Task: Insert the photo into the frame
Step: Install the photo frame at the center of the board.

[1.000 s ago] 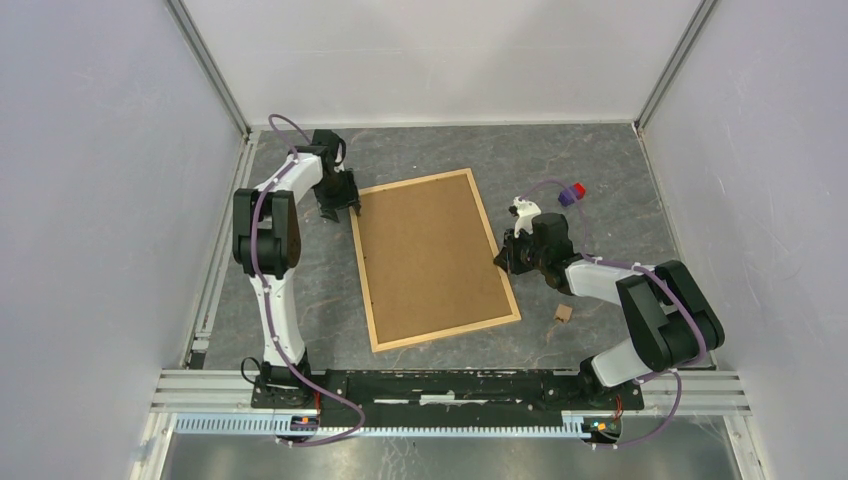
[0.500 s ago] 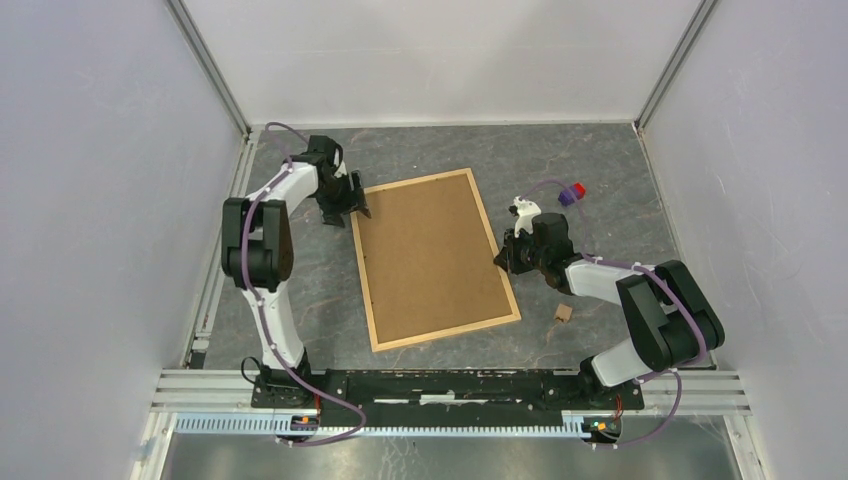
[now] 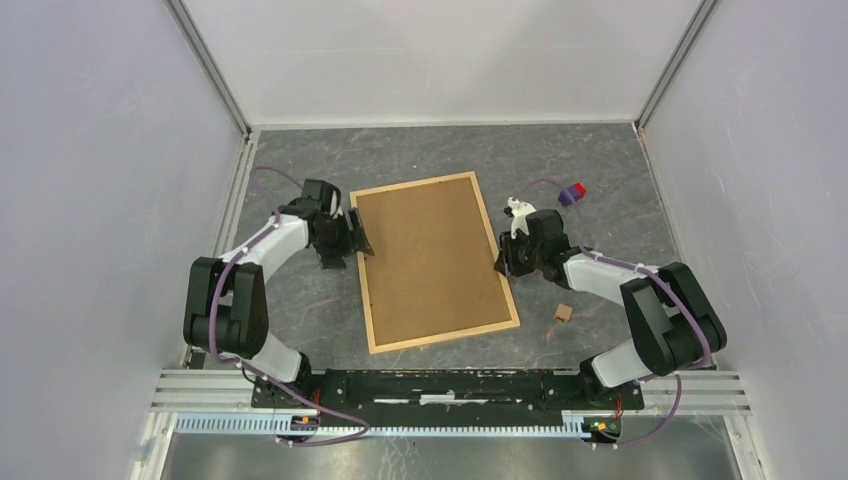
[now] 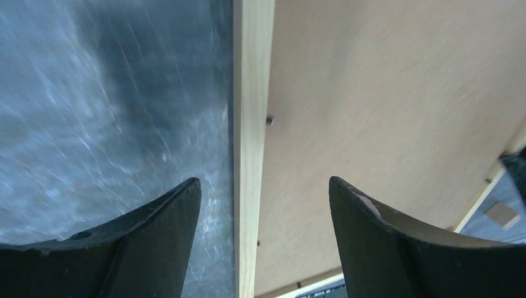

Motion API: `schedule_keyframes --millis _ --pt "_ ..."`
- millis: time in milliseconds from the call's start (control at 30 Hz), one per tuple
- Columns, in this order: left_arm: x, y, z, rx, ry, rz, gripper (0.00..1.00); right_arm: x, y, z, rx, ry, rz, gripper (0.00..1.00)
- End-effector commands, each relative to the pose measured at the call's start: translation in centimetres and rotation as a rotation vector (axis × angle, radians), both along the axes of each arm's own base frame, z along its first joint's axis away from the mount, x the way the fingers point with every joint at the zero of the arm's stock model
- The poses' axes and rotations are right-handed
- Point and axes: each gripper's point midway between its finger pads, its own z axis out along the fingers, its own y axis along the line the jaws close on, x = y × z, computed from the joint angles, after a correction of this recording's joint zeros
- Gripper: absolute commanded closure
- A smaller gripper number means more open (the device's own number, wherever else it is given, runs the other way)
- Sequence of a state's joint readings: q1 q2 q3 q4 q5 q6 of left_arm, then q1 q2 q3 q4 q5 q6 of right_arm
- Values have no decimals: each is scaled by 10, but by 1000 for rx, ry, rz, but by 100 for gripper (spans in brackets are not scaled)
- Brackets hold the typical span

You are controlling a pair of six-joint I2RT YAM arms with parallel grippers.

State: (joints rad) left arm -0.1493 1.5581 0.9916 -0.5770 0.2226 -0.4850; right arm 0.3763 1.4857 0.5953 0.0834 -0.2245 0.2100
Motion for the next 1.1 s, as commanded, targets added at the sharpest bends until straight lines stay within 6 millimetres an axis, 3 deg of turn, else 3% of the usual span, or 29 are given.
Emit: schedule_keyframes --millis 0,167,367,867,1067 --pt "-15 -17 0 -36 -24 68 20 -31 -29 -22 -177 154 2 64" --pt "-29 -16 -11 48 -18 34 25 -37 -28 -17 -166 170 16 60" --pt "-38 -23 -31 14 31 14 37 -39 -33 -16 -197 186 9 49" --pt "-75 -43 -60 -72 109 13 65 -1 -17 -15 -199 171 0 40" --pt "-77 -51 -62 -99 112 -4 67 3 -4 -15 -192 185 27 40"
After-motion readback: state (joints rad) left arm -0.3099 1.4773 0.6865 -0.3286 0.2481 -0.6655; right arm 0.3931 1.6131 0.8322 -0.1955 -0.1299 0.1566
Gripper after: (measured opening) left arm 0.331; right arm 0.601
